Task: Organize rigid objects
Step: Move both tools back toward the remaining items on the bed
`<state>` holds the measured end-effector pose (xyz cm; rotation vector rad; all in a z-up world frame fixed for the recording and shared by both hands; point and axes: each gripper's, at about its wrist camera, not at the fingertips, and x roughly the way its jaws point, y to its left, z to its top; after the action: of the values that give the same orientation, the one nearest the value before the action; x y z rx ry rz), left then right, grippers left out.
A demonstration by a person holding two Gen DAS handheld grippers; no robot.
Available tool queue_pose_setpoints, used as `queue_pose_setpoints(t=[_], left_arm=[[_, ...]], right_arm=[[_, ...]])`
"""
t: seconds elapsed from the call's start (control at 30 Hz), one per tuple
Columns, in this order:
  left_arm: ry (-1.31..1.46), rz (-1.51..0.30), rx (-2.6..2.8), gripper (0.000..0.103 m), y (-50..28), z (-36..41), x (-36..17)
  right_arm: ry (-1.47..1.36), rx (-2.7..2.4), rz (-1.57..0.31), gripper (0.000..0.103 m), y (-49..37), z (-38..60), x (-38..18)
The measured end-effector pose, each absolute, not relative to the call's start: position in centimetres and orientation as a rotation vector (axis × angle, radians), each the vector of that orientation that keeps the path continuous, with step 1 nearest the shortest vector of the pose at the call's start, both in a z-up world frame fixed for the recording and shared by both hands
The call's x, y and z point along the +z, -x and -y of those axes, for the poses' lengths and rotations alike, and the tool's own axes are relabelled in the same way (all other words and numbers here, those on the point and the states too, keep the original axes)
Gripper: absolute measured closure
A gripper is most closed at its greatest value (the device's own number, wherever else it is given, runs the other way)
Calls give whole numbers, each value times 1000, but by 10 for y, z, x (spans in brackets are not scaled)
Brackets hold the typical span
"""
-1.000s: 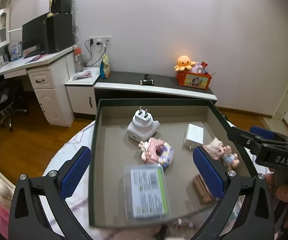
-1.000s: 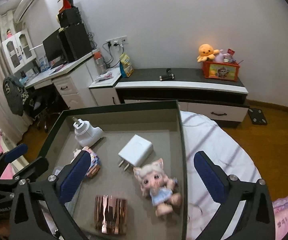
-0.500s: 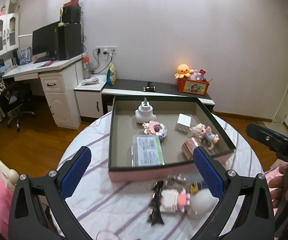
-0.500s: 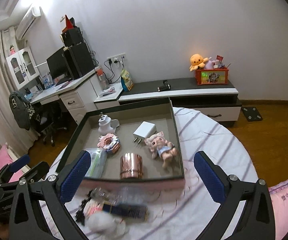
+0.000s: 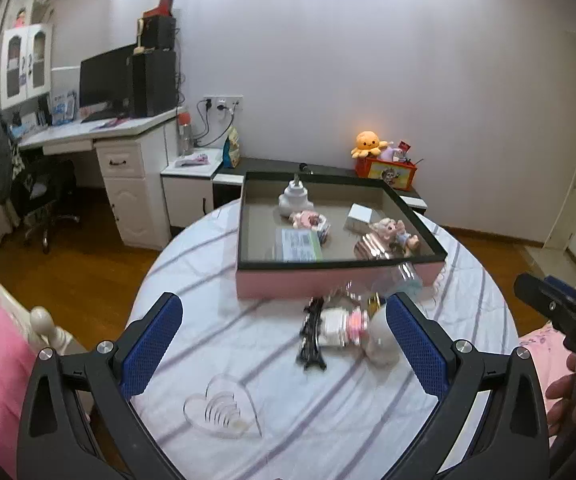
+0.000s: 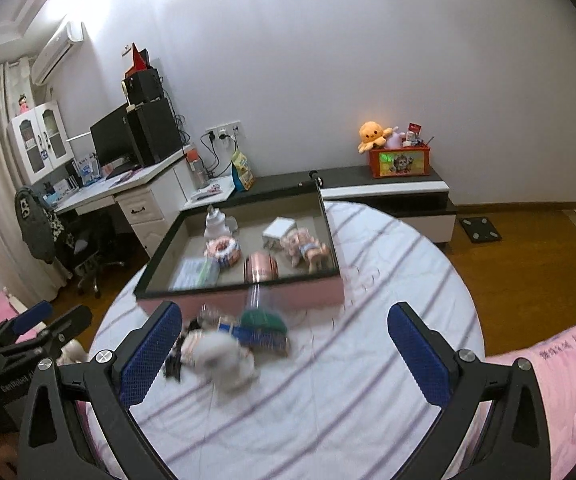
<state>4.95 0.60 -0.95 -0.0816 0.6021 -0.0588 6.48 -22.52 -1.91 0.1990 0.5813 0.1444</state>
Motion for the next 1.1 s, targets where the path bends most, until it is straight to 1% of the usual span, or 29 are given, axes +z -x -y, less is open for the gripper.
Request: queue_pose_setpoints(t=[0.17, 0.47, 0.87, 1.1], left_arm=[[114, -620, -41, 0, -32, -16, -21], [118, -628, -38, 0, -21, -17, -28], [98, -676, -63, 0, -31, -10, -42], [46, -760, -96, 0, -54, 5, -70]], right_arm=[[-159, 165, -590, 0, -43, 213, -26], [-149, 193, -599, 0, -38, 205, -27], [-148, 192, -635, 0, -44, 204, -38], [-137, 216, -674, 0, -57, 198, -50]])
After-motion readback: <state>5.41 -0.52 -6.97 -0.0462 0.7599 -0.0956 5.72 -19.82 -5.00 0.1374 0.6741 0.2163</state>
